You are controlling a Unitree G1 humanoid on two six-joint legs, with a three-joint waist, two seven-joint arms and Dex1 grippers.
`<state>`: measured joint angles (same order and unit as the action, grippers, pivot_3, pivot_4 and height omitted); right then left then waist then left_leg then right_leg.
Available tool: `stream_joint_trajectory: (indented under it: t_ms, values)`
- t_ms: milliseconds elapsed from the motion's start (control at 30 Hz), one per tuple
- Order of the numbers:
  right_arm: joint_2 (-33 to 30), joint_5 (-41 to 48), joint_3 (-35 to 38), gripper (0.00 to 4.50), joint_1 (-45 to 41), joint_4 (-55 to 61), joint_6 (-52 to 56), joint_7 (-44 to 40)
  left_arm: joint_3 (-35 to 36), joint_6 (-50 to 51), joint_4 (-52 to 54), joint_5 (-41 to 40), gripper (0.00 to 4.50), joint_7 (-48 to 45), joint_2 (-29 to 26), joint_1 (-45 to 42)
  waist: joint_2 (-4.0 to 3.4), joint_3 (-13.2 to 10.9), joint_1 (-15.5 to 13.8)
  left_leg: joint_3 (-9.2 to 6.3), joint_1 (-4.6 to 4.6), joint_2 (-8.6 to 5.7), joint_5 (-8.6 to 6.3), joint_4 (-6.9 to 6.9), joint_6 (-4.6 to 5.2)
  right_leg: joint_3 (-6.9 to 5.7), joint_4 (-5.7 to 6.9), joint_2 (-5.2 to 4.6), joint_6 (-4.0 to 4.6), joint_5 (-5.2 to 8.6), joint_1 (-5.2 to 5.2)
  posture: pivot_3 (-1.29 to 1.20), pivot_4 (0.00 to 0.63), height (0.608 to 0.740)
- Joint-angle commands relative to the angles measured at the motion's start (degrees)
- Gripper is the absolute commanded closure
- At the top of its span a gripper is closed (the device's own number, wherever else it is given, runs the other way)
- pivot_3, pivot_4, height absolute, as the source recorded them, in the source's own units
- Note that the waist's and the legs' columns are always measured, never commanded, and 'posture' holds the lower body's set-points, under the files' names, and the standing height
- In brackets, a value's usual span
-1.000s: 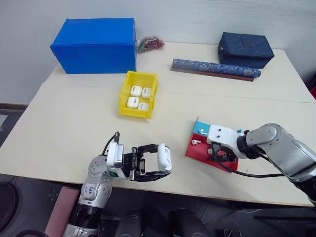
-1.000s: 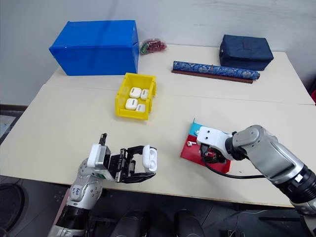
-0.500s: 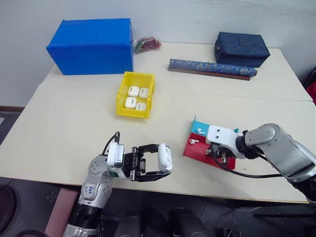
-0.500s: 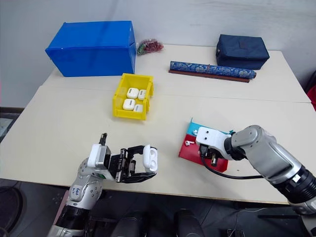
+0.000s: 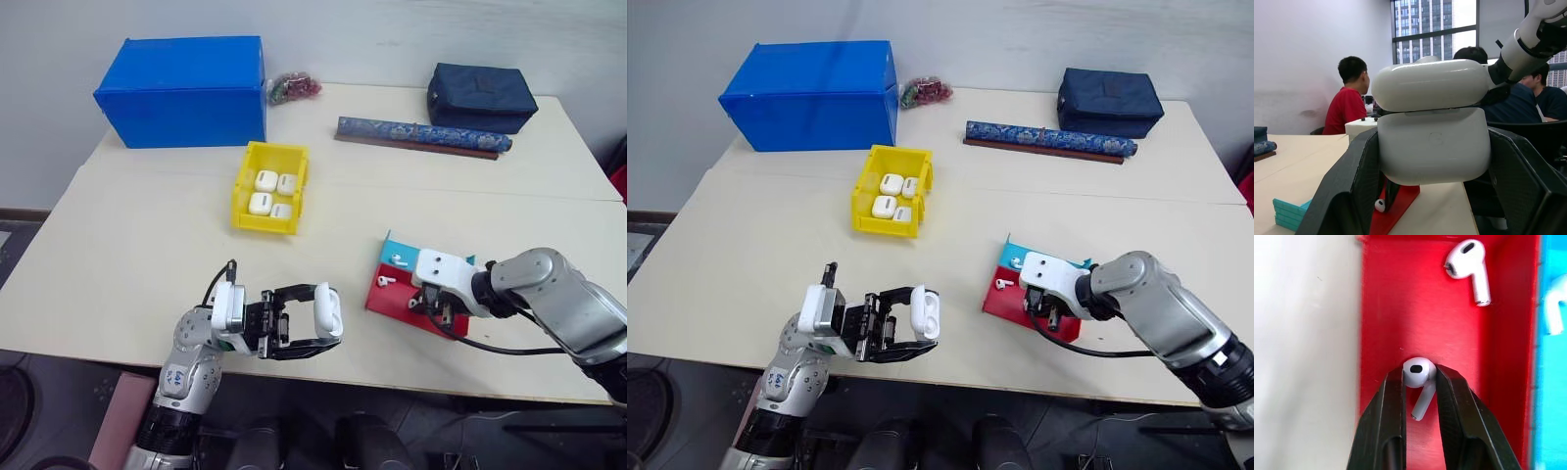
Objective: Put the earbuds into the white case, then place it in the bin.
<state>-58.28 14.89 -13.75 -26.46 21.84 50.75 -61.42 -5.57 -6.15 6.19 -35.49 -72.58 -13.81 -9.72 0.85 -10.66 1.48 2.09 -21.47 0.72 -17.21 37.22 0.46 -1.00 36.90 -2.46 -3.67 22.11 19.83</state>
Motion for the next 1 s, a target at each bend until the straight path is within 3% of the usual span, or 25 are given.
stream_joint_trajectory:
  t_ms: [33,200,333,533,1000]
  values:
    - [-0.59,6.97,13.63,4.06,3.55,2.7,-6.07,-3.47,-0.04,-1.98,0.38,-0.75,1.67,0.87,2.61,-2.01,0.01,0.0,-0.3,-0.01,0.0,0.0,0.0,0.0,0.0,-0.03,-0.01,0.0,0.0,0.0,-0.01,0.0,0.15,0.74]
    - [10.08,26.01,35.31,4.06,8.27,4.68,-10.8,-4.94,-0.2,-1.07,-1.67,-2.59,1.67,1.76,7.38,-6.27,0.06,-0.04,-1.03,-0.01,0.02,-0.01,-0.07,0.02,0.12,-0.08,-0.14,0.02,-0.02,-0.01,-0.14,0.0,0.15,0.74]
    - [18.75,37.37,41.53,4.06,8.51,9.83,-11.44,3.65,-0.5,0.76,-2.99,-3.47,1.67,1.28,9.06,-9.47,0.07,-0.04,-1.07,0.0,0.03,0.0,-0.05,0.03,0.09,-0.07,-0.05,0.06,-0.05,-0.03,-0.13,0.0,0.15,0.74]
    - [29.26,41.41,34.85,4.06,7.59,20.08,-18.23,12.97,-0.43,6.69,-1.43,-7.66,1.67,2.03,10.85,-12.14,0.07,-0.05,-1.06,0.0,0.03,-0.01,0.0,0.01,0.01,-0.06,0.02,0.06,-0.06,-0.03,-0.09,0.0,0.15,0.74]
    - [31.81,35.78,23.1,4.06,8.99,20.69,-26.91,15.77,-0.61,13.01,2.52,-11.7,1.67,2.91,12.26,-15.09,0.07,-0.05,-1.08,-0.03,0.03,-0.01,0.0,0.0,0.01,-0.05,-0.04,0.05,-0.1,-0.05,-0.1,0.0,0.15,0.74]
